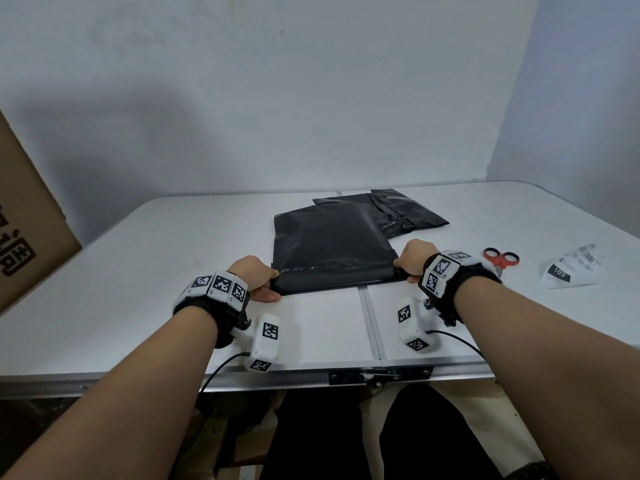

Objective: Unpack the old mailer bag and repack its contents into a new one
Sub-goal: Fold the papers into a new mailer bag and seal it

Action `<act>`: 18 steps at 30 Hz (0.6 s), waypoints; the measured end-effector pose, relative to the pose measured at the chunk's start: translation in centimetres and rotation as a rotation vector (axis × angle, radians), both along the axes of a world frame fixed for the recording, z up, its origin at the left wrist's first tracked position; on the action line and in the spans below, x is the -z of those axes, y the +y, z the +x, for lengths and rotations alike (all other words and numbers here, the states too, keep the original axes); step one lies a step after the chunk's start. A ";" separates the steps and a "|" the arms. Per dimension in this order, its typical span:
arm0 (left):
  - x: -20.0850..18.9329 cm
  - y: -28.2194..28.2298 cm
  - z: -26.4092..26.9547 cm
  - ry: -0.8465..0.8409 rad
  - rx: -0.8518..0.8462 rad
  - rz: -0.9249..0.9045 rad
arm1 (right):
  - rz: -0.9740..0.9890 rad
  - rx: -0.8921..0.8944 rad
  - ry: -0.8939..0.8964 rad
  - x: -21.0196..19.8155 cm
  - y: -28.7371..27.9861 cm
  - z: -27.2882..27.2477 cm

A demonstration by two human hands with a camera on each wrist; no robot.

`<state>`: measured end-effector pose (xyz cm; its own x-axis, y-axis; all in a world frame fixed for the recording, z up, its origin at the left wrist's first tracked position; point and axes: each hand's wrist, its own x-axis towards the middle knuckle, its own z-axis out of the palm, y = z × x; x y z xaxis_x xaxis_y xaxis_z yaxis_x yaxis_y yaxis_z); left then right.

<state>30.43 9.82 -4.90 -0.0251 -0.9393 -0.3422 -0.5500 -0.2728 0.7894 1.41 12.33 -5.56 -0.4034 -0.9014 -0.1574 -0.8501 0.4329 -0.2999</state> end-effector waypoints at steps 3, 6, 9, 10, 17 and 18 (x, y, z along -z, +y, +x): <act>0.0 -0.1 -0.1 -0.024 -0.005 0.008 | -0.015 -0.009 0.001 0.0 0.1 0.0; -0.1 0.0 -0.1 -0.045 -0.008 0.013 | -0.020 -0.013 -0.022 -0.1 0.2 0.1; -0.3 0.2 -0.2 -0.073 -0.012 0.035 | -0.017 -0.001 -0.005 -0.3 0.4 0.2; -0.4 0.2 -0.3 -0.096 -0.009 0.051 | -0.016 0.003 0.003 -0.4 0.4 0.3; -0.7 0.2 -0.5 -0.131 -0.001 0.059 | -0.004 -0.003 0.084 -0.6 0.6 0.6; -0.6 0.3 -0.5 -0.147 0.005 0.067 | 0.003 -0.015 0.098 -0.6 0.7 0.5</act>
